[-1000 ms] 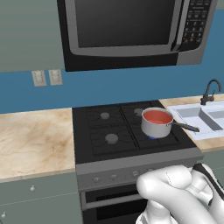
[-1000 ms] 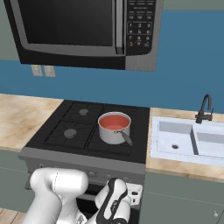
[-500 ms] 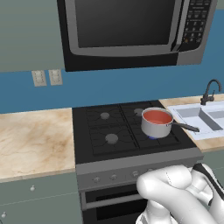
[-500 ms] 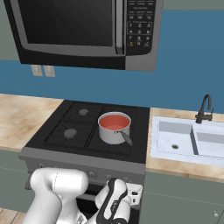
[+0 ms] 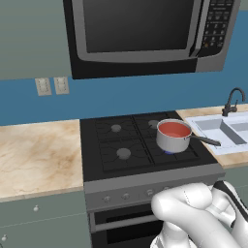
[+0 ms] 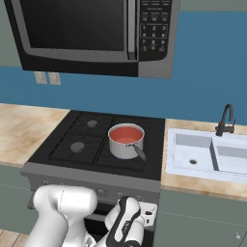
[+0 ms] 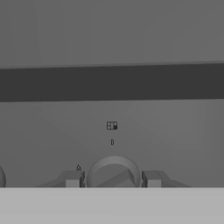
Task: Wait until the marinara sauce is simmered to a deep red color and then turn off the stove.
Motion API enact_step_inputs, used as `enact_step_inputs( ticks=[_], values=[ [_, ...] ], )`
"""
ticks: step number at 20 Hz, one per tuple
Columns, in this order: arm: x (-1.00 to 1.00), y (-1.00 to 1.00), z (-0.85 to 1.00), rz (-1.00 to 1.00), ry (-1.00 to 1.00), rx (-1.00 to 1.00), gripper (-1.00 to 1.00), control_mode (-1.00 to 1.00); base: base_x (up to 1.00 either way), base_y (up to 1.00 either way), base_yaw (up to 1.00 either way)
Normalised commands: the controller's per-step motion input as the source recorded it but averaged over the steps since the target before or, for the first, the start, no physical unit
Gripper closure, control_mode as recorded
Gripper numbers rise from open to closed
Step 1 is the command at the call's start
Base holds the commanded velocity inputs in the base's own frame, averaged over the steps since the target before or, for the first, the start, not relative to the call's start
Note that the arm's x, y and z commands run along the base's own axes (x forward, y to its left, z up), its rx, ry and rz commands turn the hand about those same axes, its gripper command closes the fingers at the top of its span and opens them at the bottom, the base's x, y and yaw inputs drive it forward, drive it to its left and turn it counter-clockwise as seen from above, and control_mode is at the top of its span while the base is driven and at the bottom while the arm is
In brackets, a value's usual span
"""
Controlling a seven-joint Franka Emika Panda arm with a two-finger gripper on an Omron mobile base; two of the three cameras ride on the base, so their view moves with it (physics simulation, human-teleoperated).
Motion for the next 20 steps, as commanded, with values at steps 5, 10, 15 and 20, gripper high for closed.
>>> enact_step_inputs(
  ticks=[5,10,15,20],
  values=[
    [0.0,0.0,0.0,0.0,0.0,0.0,1.0,-1.0,0.0,0.0,0.0],
    [0.0,0.0,0.0,0.0,0.0,0.0,1.0,-1.0,0.0,0.0,0.0],
    [0.0,0.0,0.0,0.0,0.0,0.0,1.0,-1.0,0.0,0.0,0.0],
    [0.0,0.0,0.0,0.0,0.0,0.0,1.0,-1.0,0.0,0.0,0.0]
  ],
)
